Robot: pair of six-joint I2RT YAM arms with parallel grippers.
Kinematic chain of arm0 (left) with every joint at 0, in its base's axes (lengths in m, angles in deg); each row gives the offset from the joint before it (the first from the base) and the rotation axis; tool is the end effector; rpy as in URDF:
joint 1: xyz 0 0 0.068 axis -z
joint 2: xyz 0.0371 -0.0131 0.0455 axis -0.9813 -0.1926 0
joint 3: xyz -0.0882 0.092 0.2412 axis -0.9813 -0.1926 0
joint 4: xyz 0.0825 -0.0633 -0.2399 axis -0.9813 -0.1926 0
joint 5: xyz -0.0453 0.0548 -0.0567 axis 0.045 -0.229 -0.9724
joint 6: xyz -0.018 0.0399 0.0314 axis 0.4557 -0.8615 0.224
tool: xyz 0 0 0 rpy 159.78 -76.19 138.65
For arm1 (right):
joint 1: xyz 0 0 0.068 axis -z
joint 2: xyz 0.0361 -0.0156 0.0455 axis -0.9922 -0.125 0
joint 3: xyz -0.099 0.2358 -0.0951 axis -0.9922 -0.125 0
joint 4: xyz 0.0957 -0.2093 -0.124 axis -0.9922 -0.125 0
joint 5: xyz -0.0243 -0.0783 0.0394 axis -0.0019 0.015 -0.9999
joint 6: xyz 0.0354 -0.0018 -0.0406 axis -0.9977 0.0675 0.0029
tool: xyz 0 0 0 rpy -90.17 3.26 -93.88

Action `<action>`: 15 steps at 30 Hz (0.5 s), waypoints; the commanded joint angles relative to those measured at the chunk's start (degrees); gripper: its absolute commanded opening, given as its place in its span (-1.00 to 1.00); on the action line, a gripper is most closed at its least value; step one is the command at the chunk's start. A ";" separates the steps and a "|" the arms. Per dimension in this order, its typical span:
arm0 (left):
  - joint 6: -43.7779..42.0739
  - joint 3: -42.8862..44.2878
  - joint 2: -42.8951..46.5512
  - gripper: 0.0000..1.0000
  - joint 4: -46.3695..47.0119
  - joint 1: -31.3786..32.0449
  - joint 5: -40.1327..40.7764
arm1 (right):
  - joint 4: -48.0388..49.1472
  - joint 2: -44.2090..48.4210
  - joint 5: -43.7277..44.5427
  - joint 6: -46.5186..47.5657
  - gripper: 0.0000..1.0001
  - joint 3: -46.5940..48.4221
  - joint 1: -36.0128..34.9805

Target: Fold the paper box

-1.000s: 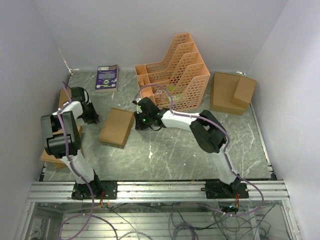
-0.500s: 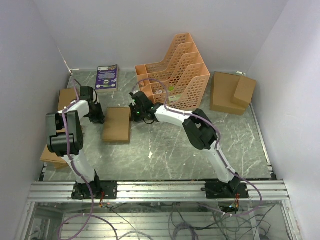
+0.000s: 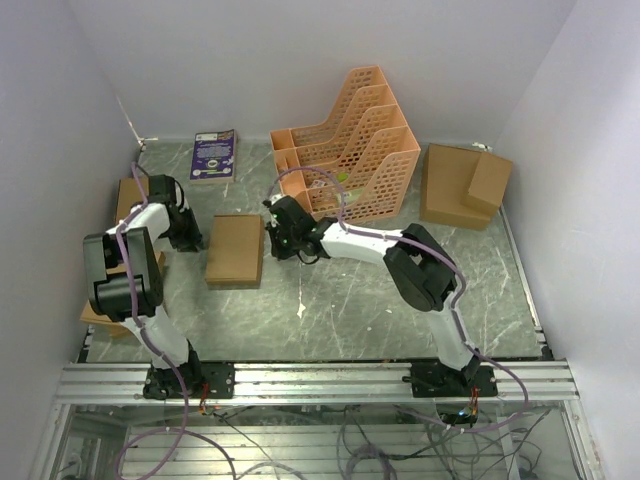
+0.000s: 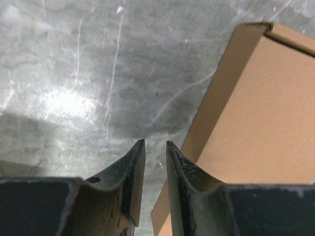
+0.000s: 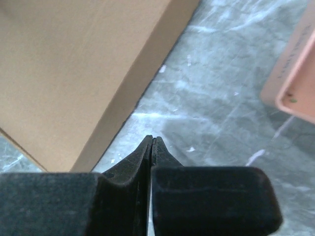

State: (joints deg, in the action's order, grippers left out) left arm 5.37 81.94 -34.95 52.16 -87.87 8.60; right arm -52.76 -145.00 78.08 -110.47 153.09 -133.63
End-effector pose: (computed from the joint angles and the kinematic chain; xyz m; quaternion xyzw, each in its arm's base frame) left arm 0.3376 0.0484 0.1653 -0.1826 0.9612 -0.0748 0.1928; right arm 0.3022 0.3715 0.1626 -0.2262 0.8976 0.2325 0.2986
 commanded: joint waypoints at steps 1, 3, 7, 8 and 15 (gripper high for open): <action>-1.51 -2.62 3.00 -0.31 -2.00 -0.28 -1.83 | 0.73 -1.07 -2.46 -1.03 -1.00 0.34 -2.38; -1.79 -3.46 3.46 -0.32 -2.04 -0.33 -2.51 | -0.12 -3.37 -4.17 -2.18 -1.00 2.70 -2.66; -2.36 -4.67 3.76 -0.34 -1.55 -0.26 -4.42 | 0.60 -6.00 -5.25 -2.18 -1.00 4.97 -2.83; -2.44 -4.92 3.64 -0.33 -1.29 -0.26 -5.08 | 0.81 -6.27 -5.32 -1.76 -1.00 5.46 -2.86; -2.98 -3.69 8.16 -0.31 -1.98 -0.53 -0.01 | -2.95 -1.50 -6.54 7.53 -1.00 5.81 -1.43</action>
State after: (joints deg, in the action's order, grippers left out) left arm 3.12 77.61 -32.43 51.28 -88.17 6.11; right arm -53.48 -150.38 72.68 -110.38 158.42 -136.05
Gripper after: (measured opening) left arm 0.335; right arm 0.003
